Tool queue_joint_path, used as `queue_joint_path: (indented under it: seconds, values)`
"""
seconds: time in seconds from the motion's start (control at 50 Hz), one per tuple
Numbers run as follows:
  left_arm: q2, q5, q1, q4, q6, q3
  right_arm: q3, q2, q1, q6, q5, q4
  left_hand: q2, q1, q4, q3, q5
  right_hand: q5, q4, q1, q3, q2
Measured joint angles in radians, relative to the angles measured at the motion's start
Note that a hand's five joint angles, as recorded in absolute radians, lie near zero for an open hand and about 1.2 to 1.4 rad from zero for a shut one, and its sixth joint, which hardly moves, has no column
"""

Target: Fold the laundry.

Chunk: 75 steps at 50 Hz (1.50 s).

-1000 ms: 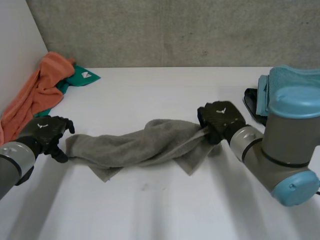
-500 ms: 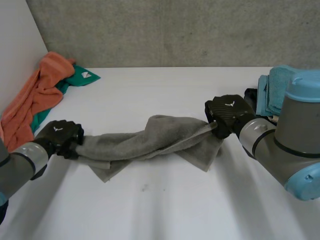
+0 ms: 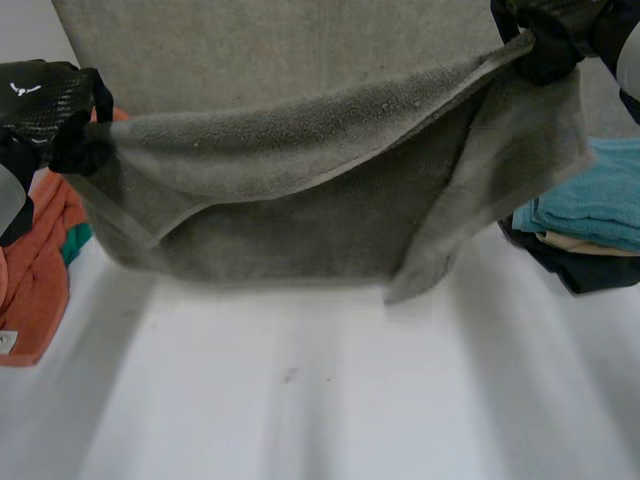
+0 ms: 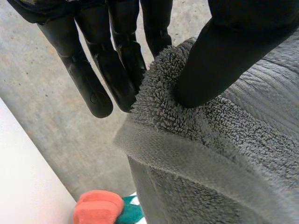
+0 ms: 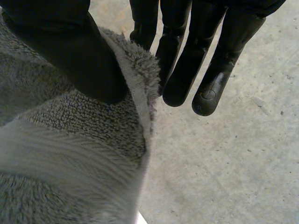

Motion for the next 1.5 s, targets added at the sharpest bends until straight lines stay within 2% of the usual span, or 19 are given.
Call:
queue_joint_path:
  seconds: [0.1,0.22,0.32,0.42,0.46,0.56,0.62,0.72,0.92,1.04,1.12,1.16,1.18,1.28,1.44,1.5]
  values:
    - [-0.077,-0.006,-0.010,-0.027,-0.011,0.024,-0.030,0.074,0.017,0.001,0.002,0.036,0.001,0.000,0.000,0.000,0.000,0.000,0.000,0.000,0.000,0.000]
    - [-0.270,-0.042,-0.031,-0.043,0.003,0.093,-0.013,0.214,0.051,-0.003,0.024,0.035,0.001,0.000,0.000,0.001,0.000,0.000,0.000,0.000,0.000,0.000]
    - [-0.435,-0.075,-0.049,-0.035,0.052,0.230,-0.068,0.340,0.062,-0.020,0.075,-0.022,0.001,0.000,0.001,0.001,0.000,0.000,0.000,0.000,0.000,0.000]
    - [-0.520,-0.103,-0.080,-0.009,0.080,0.412,-0.191,0.411,0.064,-0.025,0.133,-0.164,0.001,0.000,0.001,0.001,0.000,0.000,0.000,0.000,0.000,0.000]
    - [-0.548,-0.141,-0.105,0.036,0.075,0.566,-0.302,0.437,0.063,-0.029,0.183,-0.322,0.001,0.000,0.001,0.001,0.000,0.000,0.000,0.000,0.000,0.000]
    - [-0.538,-0.208,-0.127,0.115,0.020,0.754,-0.399,0.403,0.062,-0.033,0.228,-0.524,0.001,0.000,0.001,0.001,0.000,0.004,0.000,0.000,0.002,0.000]
    - [-0.511,-0.226,-0.130,0.133,-0.012,0.790,-0.388,0.363,0.063,-0.033,0.232,-0.550,0.001,0.000,0.001,0.001,0.000,0.004,0.003,0.000,0.004,0.000]
    - [-0.465,-0.228,-0.128,0.126,-0.044,0.752,-0.299,0.297,0.069,-0.033,0.218,-0.500,0.001,0.000,0.001,0.001,0.000,0.005,0.003,0.000,0.004,0.000]
    - [-0.402,-0.113,-0.082,0.005,-0.047,0.313,0.216,0.144,0.078,-0.052,0.125,-0.196,0.004,0.000,0.001,0.005,0.000,0.006,0.003,0.005,0.004,0.000]
    - [-0.442,-0.092,-0.041,-0.095,-0.041,0.168,0.472,0.121,0.081,-0.079,0.064,-0.172,0.004,0.000,0.001,0.005,0.000,0.006,0.003,0.005,0.004,0.000]
    - [-0.481,-0.093,-0.030,-0.115,-0.037,0.155,0.527,0.133,0.085,-0.082,0.046,-0.190,0.000,0.000,-0.004,0.002,-0.001,0.006,0.003,0.005,0.004,0.000]
    - [-0.575,-0.101,-0.020,-0.138,-0.011,0.160,0.587,0.190,0.108,-0.078,0.031,-0.249,-0.197,-0.134,-0.203,-0.190,-0.145,0.006,0.003,0.005,0.004,0.000]
    - [-0.602,-0.104,-0.019,-0.142,0.001,0.166,0.592,0.201,0.113,-0.076,0.031,-0.260,-0.353,-0.298,-0.351,-0.337,-0.294,0.006,0.003,0.005,0.004,0.000]
    - [-0.682,-0.115,-0.022,-0.147,0.061,0.189,0.601,0.258,0.136,-0.031,0.062,-0.343,-0.548,-0.467,-0.557,-0.537,-0.505,0.006,0.003,0.005,0.004,0.000]
    - [-0.603,-0.114,-0.038,-0.119,0.079,0.170,0.596,0.259,0.140,0.047,0.112,-0.406,-0.713,-0.633,-0.723,-0.699,-0.671,0.006,0.003,0.005,0.004,0.000]
    - [-0.514,-0.113,-0.062,-0.061,0.076,0.116,0.602,0.253,0.140,0.062,0.120,-0.416,-0.826,-0.744,-0.837,-0.811,-0.782,0.006,0.003,0.005,0.004,0.000]
